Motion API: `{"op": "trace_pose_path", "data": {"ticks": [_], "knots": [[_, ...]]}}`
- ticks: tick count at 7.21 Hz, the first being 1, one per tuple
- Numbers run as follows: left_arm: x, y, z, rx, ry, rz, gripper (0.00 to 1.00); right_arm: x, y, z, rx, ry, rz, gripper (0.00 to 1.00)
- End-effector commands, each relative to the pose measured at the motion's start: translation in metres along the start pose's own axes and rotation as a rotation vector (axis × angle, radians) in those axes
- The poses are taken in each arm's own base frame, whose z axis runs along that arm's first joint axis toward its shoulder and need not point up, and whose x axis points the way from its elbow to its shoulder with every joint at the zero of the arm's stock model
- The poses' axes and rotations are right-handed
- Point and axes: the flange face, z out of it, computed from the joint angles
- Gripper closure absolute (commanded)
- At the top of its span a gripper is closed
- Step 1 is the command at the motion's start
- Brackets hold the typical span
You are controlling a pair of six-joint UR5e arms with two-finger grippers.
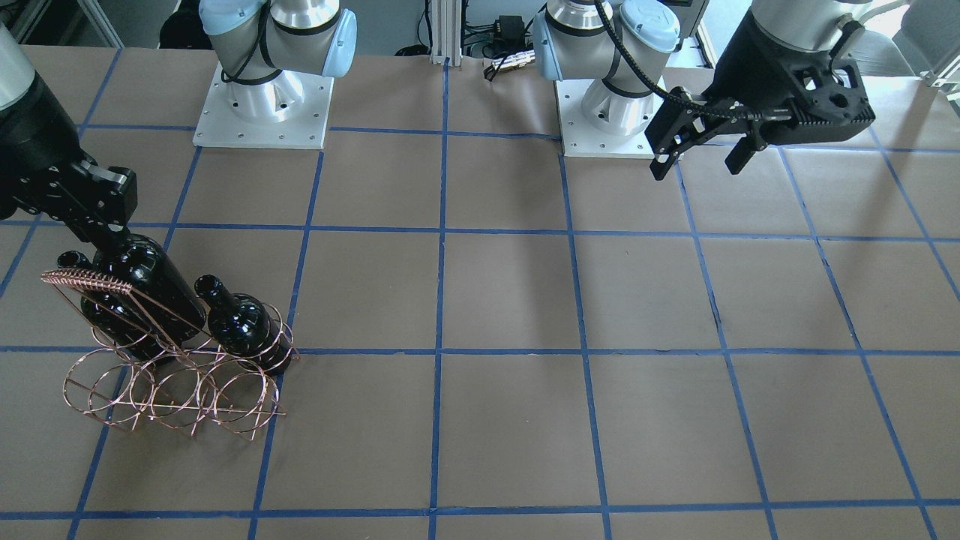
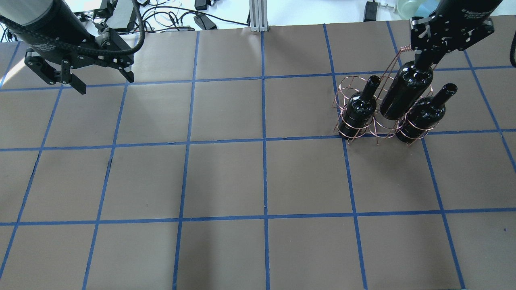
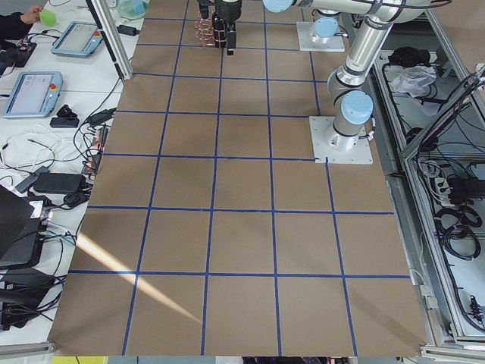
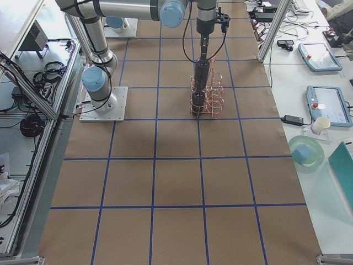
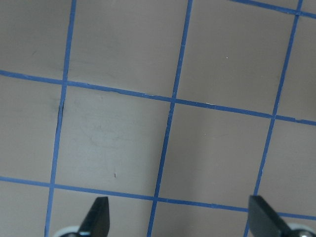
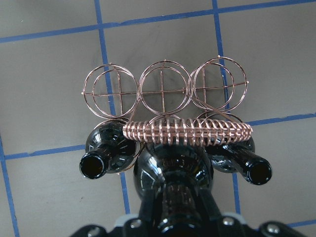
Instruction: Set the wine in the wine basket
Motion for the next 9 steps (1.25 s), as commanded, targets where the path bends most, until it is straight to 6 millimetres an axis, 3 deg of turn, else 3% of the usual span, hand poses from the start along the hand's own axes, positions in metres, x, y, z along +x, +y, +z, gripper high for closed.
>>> {"op": "trace_pose_path", "data": {"ticks": [1,4,6,8,9], "knots": [[0.004,0.003,0.026,-0.035,-0.008,0.132,0.0,0.0,0.0,0.012,-0.009,0.0,-0.005,0.91],[0.004,-0.002,0.018,0.047,-0.01,0.205,0.0,0.0,0.001,0.018,-0.02,0.0,-0.014,0.91],[-0.006,0.006,-0.004,0.086,-0.152,0.218,0.0,0.0,-0.002,0.031,-0.034,0.0,-0.015,0.91],[-0.006,-0.002,-0.025,0.058,-0.141,0.209,0.0,0.0,-0.003,0.05,-0.011,0.005,-0.016,0.91],[-0.005,0.001,-0.019,0.017,-0.125,0.196,0.0,0.0,-0.001,0.059,-0.021,0.003,-0.016,0.91]]}}
